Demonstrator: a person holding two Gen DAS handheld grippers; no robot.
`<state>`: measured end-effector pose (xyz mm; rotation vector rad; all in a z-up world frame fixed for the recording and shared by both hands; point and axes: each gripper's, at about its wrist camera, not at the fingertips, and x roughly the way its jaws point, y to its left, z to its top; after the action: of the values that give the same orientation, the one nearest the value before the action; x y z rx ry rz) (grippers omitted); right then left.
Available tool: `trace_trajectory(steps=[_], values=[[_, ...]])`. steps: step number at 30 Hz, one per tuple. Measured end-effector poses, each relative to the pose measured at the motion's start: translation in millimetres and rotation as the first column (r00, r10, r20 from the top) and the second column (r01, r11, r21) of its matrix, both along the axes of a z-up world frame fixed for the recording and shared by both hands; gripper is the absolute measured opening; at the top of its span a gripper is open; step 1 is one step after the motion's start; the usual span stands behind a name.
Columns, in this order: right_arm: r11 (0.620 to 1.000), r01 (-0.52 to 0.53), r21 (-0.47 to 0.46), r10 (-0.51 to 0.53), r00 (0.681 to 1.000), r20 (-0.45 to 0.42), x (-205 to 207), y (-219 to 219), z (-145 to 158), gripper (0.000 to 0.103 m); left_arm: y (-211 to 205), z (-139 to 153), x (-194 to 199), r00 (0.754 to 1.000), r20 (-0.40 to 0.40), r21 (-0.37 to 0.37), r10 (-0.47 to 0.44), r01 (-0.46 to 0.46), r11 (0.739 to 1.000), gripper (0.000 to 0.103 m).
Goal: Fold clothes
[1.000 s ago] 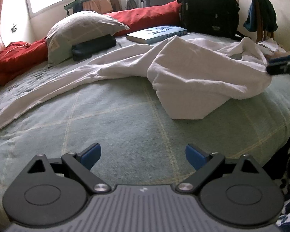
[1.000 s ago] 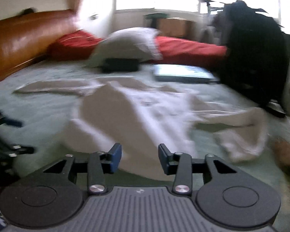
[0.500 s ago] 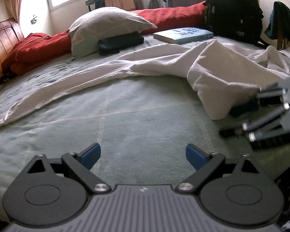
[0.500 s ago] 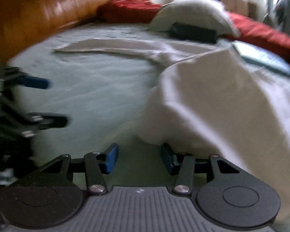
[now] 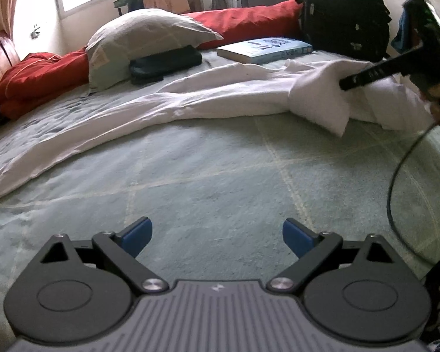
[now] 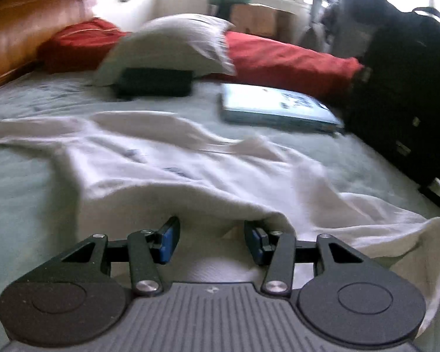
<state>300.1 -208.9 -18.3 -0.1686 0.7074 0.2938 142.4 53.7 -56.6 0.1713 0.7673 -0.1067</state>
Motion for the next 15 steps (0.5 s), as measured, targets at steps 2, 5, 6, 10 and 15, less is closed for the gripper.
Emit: trace_trajectory(steps=[2,5,6,10,15], values=[[0.999,0.034,0.02,-0.034,0.999,-0.025,8,-11,-2,0.054,-2,-1,1,1.0,-0.004,-0.002,-0.01,0.01,1.0,0.096],[0.999,0.022,0.044,-0.022,1.0,-0.015,-9,-20,3,0.06,-7,-2,2,0.999,-0.006,-0.011,-0.045,0.045,0.999,0.096],[0.999,0.012,0.041,-0.012,1.0,-0.005,-19,-21,6,0.065,-9,-2,3,0.998,-0.005,-0.015,-0.061,0.061,0.998,0.096],[0.998,-0.029,0.049,0.028,0.999,0.025,-63,-22,15,0.072,-23,-1,11,0.994,0.021,-0.021,-0.11,0.111,0.994,0.096],[0.995,-0.051,0.083,0.047,0.997,0.056,-126,-26,10,0.09,-52,-4,24,0.981,0.059,-0.058,-0.183,0.187,0.981,0.096]])
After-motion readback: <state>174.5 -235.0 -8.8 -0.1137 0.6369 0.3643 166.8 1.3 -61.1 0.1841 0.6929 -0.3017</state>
